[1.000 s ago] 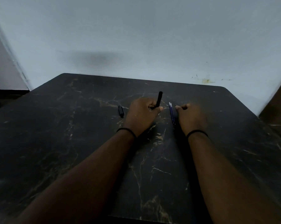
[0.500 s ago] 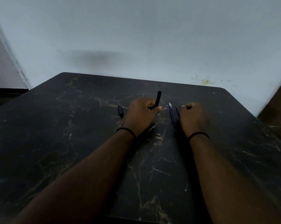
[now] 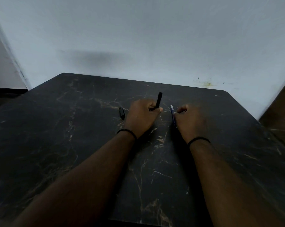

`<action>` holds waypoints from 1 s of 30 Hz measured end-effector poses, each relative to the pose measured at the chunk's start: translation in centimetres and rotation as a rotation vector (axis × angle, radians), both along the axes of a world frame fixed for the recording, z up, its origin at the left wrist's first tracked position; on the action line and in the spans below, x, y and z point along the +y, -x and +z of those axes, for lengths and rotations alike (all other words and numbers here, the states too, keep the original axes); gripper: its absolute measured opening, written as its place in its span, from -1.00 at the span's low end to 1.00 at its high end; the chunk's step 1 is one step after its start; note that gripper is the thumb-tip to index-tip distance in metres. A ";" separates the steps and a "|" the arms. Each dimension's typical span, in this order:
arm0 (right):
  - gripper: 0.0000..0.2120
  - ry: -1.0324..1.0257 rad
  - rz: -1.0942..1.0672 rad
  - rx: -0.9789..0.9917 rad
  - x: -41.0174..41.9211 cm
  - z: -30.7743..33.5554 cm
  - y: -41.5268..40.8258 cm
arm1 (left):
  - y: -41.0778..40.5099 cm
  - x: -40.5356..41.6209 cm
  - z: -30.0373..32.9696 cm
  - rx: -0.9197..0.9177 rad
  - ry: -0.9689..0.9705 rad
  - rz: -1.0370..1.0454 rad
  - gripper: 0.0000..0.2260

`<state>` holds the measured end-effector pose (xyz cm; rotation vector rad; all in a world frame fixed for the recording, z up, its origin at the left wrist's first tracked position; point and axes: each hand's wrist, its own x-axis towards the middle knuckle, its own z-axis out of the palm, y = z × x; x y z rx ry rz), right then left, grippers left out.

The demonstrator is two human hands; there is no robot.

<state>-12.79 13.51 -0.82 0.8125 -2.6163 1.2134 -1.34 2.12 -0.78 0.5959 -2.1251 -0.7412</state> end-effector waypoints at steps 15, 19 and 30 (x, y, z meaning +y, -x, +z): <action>-0.68 -0.101 0.045 0.020 -0.6 -0.2 -1.5 | 0.2 -0.4 -0.3 0.004 -0.001 0.006 -0.87; -0.71 -0.216 0.037 0.086 -0.5 0.1 -1.7 | 0.2 -0.3 -0.2 -0.011 0.018 0.006 -0.90; -0.67 -0.422 0.049 0.297 -1.0 1.0 -3.6 | 0.2 -0.5 -0.3 0.010 0.012 0.036 -0.84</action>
